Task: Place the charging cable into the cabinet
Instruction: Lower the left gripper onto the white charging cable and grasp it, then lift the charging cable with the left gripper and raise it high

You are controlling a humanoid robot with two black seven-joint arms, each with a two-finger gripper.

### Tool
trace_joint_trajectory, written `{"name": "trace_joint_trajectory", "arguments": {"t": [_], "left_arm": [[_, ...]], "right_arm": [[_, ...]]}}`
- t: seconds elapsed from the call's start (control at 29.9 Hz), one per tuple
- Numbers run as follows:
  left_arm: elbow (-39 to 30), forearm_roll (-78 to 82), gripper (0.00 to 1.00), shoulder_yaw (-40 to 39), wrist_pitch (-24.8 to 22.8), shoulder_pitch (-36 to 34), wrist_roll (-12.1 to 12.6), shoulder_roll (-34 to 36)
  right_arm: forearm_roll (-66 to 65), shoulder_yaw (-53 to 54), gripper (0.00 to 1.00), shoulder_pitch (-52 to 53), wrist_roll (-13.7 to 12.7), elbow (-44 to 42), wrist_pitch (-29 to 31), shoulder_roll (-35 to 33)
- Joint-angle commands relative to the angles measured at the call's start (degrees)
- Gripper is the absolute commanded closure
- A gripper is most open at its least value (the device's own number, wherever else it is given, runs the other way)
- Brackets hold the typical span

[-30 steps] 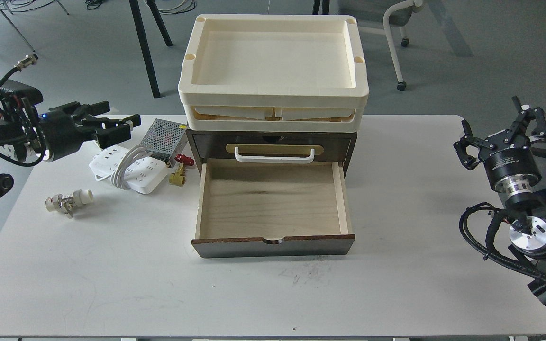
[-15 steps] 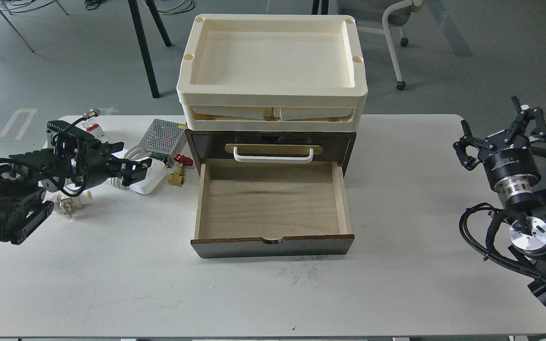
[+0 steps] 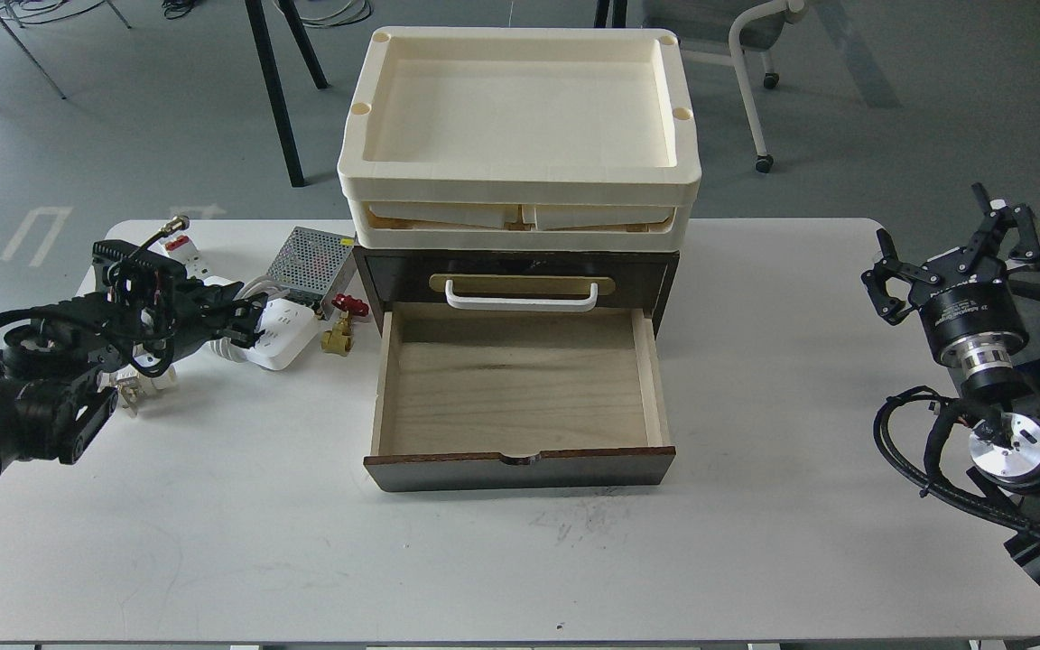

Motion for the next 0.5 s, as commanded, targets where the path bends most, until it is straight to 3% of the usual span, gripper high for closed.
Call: {"name": "trace_joint_trajectory", "arguments": {"t": [0.0, 0.47], "left_arm": [[1.7, -0.1, 0.81, 0.0, -0.4, 0.2, 0.0, 0.1], [1.7, -7.9, 0.9, 0.0, -5.1, -2.9, 0.0, 1.4]], "right_arm": [[0.0, 0.0, 0.0, 0.0, 0.0, -0.1, 0.0, 0.0], [-0.2, 0.0, 0.0, 0.0, 0.0, -0.1, 0.1, 0.0]]}}
